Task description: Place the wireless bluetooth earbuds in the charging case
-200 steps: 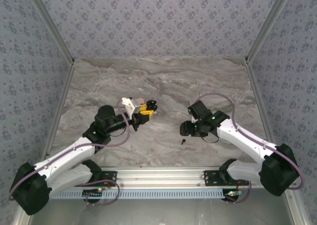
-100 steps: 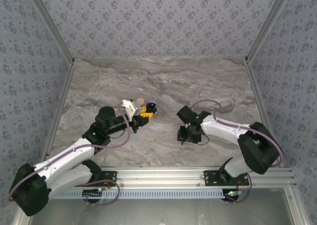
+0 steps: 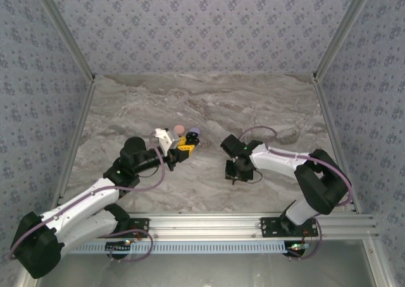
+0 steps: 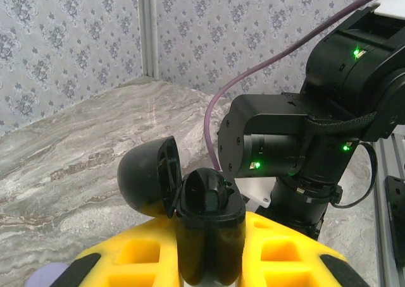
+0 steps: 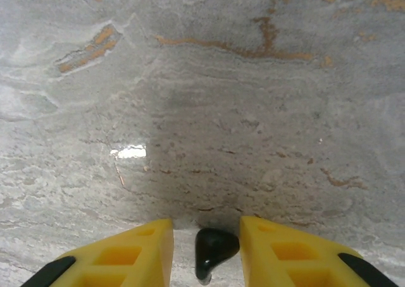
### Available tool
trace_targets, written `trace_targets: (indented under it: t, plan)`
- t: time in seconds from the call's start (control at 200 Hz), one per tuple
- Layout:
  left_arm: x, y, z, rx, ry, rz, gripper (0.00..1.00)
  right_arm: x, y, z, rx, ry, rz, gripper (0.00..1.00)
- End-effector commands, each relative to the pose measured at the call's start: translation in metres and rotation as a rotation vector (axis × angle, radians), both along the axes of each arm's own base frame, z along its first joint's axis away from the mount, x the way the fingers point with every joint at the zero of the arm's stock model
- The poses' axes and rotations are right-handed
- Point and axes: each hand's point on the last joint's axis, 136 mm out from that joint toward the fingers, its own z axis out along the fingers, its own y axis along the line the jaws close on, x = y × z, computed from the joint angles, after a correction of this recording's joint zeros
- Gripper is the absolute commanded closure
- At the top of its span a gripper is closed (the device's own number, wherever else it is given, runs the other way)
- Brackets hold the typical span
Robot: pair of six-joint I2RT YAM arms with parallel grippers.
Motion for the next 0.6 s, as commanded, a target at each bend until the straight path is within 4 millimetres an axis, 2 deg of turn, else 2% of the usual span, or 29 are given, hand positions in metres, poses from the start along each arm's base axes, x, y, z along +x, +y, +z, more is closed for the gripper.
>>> trace_targets:
  t: [0.0,0.175,0.3,0.44,0.595]
  plan:
    - [-0.006,-0.001,0.007,-0.008,-0.034,-0.025,1.0,0.003,0.002,-0.003,-0.021,0.001,-0.007,0.68]
    - [-0.006,-0.001,0.007,-0.007,-0.029,-0.021,1.0,0.003,0.002,-0.001,-0.028,-0.006,0.01,0.75]
    - [-0.005,0.0,0.008,-0.013,-0.024,-0.017,1.0,0.014,0.003,0.018,-0.014,-0.096,0.03,0.76]
    - [-0.003,-0.001,0.012,-0.028,-0.023,-0.013,1.0,0.032,0.001,0.064,0.017,-0.252,0.038,0.77]
    - [0.003,-0.006,0.02,-0.06,-0.027,-0.014,1.0,0.051,0.006,0.142,0.127,-0.462,0.046,0.77]
